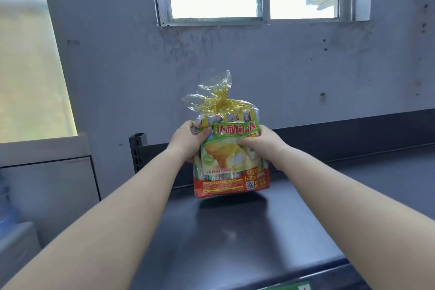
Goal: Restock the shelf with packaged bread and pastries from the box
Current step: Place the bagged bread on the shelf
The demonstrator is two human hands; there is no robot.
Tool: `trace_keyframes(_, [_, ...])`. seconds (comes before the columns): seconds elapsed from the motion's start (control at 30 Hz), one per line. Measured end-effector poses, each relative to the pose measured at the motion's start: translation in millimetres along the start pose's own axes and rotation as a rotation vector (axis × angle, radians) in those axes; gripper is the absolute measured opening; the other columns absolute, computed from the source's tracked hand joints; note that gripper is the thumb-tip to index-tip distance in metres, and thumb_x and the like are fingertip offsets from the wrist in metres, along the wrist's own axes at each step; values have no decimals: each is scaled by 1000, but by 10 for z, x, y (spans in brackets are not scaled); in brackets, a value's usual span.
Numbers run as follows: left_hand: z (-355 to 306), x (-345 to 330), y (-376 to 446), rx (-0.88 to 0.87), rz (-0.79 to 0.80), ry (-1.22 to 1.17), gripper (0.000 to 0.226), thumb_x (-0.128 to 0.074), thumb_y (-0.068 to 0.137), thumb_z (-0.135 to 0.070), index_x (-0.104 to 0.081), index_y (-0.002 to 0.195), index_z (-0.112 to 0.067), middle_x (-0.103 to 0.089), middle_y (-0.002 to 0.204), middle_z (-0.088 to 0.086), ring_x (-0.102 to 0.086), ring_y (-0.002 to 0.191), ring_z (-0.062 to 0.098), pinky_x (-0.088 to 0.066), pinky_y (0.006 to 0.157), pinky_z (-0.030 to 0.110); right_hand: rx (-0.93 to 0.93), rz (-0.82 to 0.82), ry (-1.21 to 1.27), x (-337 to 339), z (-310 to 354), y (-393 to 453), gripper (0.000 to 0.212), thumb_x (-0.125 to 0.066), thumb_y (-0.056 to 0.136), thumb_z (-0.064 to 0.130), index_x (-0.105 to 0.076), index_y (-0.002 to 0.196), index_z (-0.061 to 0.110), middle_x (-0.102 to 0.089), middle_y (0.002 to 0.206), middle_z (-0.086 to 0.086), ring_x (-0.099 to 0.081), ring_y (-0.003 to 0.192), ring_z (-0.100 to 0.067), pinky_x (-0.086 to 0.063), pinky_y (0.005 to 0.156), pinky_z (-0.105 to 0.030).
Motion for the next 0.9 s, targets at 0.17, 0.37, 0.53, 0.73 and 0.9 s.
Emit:
trace_keyframes(0.17, [70, -80, 109, 34, -40, 6, 30, -56, 90, -44, -47, 108, -23, -64, 114, 9, -66, 96, 29, -58, 77, 47, 38, 19, -34, -38, -76, 210, 41, -73, 76, 32, -59, 112, 17, -67, 108, -3, -63, 100, -22, -51, 92, -41])
trace_keyframes(0.37, [105, -286, 162, 98, -48, -40, 29, -58, 90, -39, -47, 108, -20, -63, 115, 10, -65, 100, 30, -56, 84, 51, 85, 62, -148, 42, -181, 346, 38, -69, 81, 33, -58, 114, 17, -66, 109, -3, -62, 103, -22, -51, 89, -39])
trace_keyframes(0.53, [116, -378, 230, 99, -70, 5, 28, -59, 90, -38, -48, 108, -20, -63, 116, 10, -64, 102, 31, -55, 86, 51, 95, 86, -167, 55, -243, 421, 35, -66, 84, 31, -59, 115, 16, -67, 111, -4, -62, 102, -22, -50, 85, -35])
trace_keyframes(0.73, [134, -336, 307, 80, -133, 76, 36, -57, 91, -38, -50, 119, -17, -62, 118, 10, -61, 105, 30, -52, 90, 48, 58, 55, -163, -28, -312, 472, 43, -69, 80, 38, -58, 115, 16, -67, 108, -3, -62, 99, -21, -49, 78, -31])
trace_keyframes(0.9, [107, -322, 345, 57, -167, 77, 39, -58, 90, -38, -50, 120, -15, -60, 118, 10, -60, 105, 30, -52, 89, 47, 47, 47, -154, -23, -268, 498, 32, -69, 80, 31, -64, 107, 15, -68, 101, -2, -61, 89, -17, -45, 71, -27])
Point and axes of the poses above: each hand's wrist, its own y-axis towards the middle knuckle, its own x-axis out of the back of the hand, z = x × y, the point moved 6 cm from there along y, towards the middle knuckle
